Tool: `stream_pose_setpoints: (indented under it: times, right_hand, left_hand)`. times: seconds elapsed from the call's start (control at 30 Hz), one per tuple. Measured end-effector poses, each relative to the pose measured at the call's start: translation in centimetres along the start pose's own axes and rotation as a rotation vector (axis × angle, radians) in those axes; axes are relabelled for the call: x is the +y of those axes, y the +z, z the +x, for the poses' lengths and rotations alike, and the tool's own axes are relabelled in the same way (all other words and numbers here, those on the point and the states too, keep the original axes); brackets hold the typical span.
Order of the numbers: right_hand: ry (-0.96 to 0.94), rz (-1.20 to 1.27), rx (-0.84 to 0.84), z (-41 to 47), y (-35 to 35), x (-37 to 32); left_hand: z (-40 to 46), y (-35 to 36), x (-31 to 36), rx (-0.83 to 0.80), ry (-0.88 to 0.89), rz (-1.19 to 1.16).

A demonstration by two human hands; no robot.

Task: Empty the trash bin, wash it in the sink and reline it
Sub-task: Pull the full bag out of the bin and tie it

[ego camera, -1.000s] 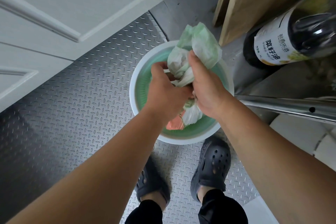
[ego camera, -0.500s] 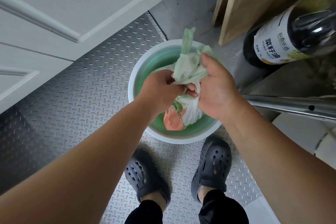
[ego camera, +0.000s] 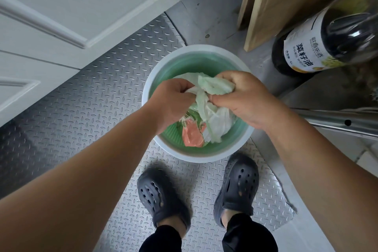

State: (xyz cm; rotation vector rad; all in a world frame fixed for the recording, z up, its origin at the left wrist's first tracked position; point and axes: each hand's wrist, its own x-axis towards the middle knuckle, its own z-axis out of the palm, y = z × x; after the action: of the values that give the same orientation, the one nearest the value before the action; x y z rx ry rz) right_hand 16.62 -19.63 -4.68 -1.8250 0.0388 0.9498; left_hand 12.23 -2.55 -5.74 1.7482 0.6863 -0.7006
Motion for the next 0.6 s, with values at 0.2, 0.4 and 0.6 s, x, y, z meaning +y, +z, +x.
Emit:
stream_pose_setpoints:
  times: [0.2,0.4,0.6]
  right_hand:
    - [-0.311,-0.802,0.155,0.3,1.6,-1.0]
    - [-0.307,-0.964,0.499,0.4,3.6,-0.6]
    - [-0.279,-0.778,0.658,0.9,4.5,0.1]
  left_hand:
    - [-0.1,0.3,0.1,0.036,0.051,0.14]
    - [-0.7,0.6,0.4,0.044,0.143,0.175]
    - [-1.5,-0.1,0.8,-0.067,0.087,-0.151]
